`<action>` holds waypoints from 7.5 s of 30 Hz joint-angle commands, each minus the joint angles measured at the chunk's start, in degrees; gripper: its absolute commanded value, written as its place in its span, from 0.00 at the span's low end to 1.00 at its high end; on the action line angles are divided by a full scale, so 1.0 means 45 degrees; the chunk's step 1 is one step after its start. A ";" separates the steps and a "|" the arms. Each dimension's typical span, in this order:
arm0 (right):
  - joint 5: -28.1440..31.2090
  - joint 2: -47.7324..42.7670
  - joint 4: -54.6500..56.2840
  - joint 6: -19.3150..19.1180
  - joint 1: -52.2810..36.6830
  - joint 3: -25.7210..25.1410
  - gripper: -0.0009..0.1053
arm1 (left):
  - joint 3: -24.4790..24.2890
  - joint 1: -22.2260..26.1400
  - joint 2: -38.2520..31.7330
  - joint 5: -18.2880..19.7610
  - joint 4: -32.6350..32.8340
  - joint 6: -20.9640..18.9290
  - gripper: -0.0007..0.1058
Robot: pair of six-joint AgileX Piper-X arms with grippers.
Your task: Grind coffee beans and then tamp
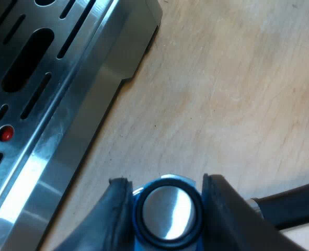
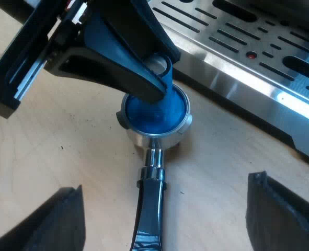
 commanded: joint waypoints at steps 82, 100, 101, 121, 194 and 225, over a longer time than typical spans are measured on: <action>0.0077 0.0003 -0.0172 -0.0002 -0.0057 -0.0030 0.63 | 0.4696 0.4413 -0.5334 0.0723 -0.0643 -0.0543 0.06; 0.0077 0.0003 -0.0172 0.0010 -0.0057 -0.0030 0.63 | 0.4719 0.4413 -0.4911 0.0913 -0.0995 -0.0622 0.59; 0.0077 0.0003 -0.0172 0.0010 -0.0057 -0.0030 0.63 | 0.4719 0.4413 -0.4915 0.0913 -0.0995 -0.0622 0.59; 0.0077 0.0003 -0.0149 0.0010 -0.0057 -0.0030 0.63 | 0.2207 0.4413 -0.6624 0.0693 0.0252 -0.2612 0.59; -0.8880 -0.5386 0.6738 -0.3261 -1.7792 -0.4153 0.62 | -0.0224 0.8640 -1.5656 -0.1623 0.7761 -0.3946 0.58; -1.0210 -0.9125 0.8919 -0.3133 -1.7764 -0.0782 0.62 | 0.1173 0.8640 -1.6836 -0.1956 0.9971 -0.3845 0.58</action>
